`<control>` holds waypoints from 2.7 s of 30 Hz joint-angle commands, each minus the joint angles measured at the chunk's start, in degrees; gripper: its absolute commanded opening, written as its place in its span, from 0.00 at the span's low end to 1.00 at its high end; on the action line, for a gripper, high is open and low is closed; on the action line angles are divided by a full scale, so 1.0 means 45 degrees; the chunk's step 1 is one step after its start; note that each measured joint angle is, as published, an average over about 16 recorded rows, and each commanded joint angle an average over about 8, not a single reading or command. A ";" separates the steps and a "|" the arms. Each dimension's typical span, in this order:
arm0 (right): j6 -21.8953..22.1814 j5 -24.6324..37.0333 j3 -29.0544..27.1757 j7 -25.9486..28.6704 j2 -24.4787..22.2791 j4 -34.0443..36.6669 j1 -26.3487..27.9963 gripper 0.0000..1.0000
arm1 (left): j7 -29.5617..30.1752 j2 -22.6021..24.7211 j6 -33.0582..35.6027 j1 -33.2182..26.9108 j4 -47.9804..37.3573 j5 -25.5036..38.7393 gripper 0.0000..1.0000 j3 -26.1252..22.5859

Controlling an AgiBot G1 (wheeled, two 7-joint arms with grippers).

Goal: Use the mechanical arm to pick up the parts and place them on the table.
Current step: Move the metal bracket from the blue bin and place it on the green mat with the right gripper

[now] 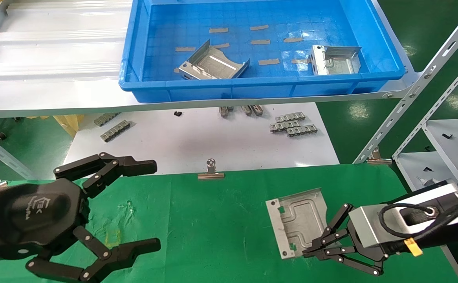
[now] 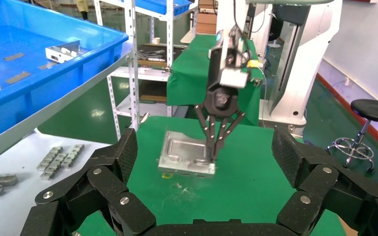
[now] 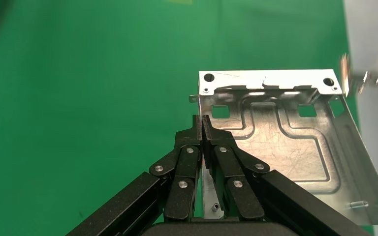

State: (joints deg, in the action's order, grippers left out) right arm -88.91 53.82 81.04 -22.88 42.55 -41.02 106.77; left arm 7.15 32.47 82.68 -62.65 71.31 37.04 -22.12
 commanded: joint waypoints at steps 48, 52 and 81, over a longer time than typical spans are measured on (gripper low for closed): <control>-0.0050 0.0222 0.0025 -0.4351 0.2976 0.7413 -0.0900 1.00 | -0.0001 -0.0001 -0.0001 0.0000 0.0000 -0.0001 1.00 -0.0001; -0.0524 -0.0490 -0.0255 -0.3451 0.2620 0.6998 -0.0759 1.00 | -0.0001 -0.0001 -0.0001 0.0000 0.0000 -0.0001 1.00 -0.0002; -0.0485 -0.2143 -0.2503 -0.0574 0.1259 0.3925 -0.2196 1.00 | -0.0002 -0.0001 -0.0003 0.0002 -0.0002 -0.0002 1.00 -0.0001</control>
State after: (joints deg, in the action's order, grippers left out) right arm -91.09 44.18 69.78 -25.46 48.22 -23.36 96.89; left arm 7.14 32.47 82.67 -62.64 71.30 37.03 -22.12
